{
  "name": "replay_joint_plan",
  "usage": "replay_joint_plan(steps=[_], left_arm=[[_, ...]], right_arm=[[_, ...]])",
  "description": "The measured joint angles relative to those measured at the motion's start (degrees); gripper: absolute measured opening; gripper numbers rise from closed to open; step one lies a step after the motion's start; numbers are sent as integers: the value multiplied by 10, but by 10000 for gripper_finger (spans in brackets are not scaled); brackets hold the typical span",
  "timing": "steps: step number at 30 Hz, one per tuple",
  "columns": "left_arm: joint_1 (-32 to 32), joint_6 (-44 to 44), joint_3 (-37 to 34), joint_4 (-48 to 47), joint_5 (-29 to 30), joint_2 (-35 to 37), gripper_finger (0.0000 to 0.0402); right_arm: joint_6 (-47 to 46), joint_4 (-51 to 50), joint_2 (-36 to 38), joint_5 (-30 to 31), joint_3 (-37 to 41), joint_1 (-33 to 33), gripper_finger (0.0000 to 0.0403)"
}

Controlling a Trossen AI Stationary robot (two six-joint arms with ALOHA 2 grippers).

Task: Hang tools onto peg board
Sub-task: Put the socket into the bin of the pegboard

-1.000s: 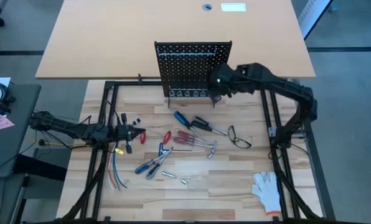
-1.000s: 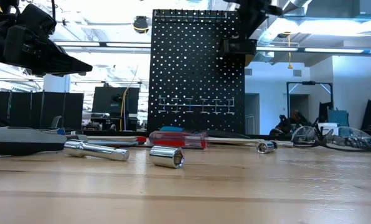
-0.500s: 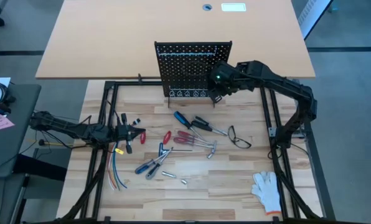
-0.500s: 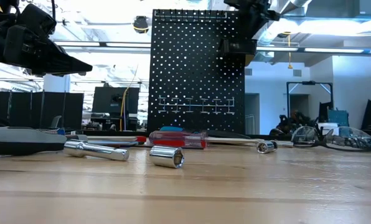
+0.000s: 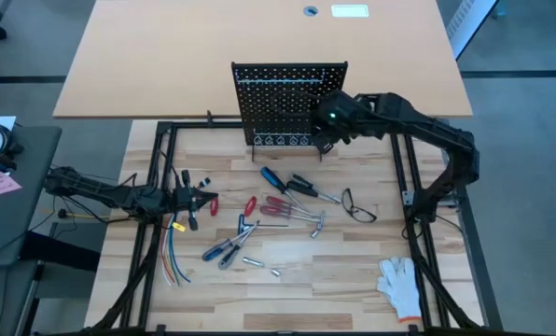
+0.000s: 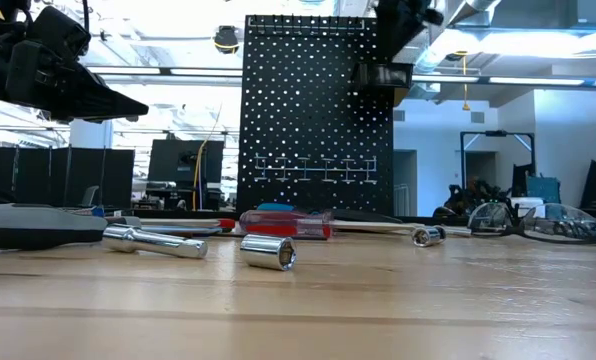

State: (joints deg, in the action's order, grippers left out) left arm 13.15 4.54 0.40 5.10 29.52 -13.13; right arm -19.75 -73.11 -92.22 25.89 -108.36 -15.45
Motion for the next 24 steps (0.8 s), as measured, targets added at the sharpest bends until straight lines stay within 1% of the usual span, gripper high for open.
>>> replay_joint_plan(steps=[3,6,9,12,14,16,20,22,24], left_arm=[[0,0,0,0,0,0,0],[0,0,0,0,0,0,0],[0,0,0,0,0,0,0],[0,0,0,0,0,0,0],[0,0,0,0,0,0,0],[0,0,0,0,0,0,0],[0,0,0,0,0,0,0],[0,0,0,0,0,0,0],[0,0,0,0,0,0,0]], right_arm=[[22,15,21,33,0,36,162],[36,16,39,64,0,93,159],[44,18,51,92,8,175,159],[64,19,51,126,36,268,159],[67,21,50,144,70,325,159],[62,32,50,147,118,374,159],[11,93,49,145,245,449,159],[-27,139,49,121,311,463,160],[-56,195,49,72,376,467,167]])
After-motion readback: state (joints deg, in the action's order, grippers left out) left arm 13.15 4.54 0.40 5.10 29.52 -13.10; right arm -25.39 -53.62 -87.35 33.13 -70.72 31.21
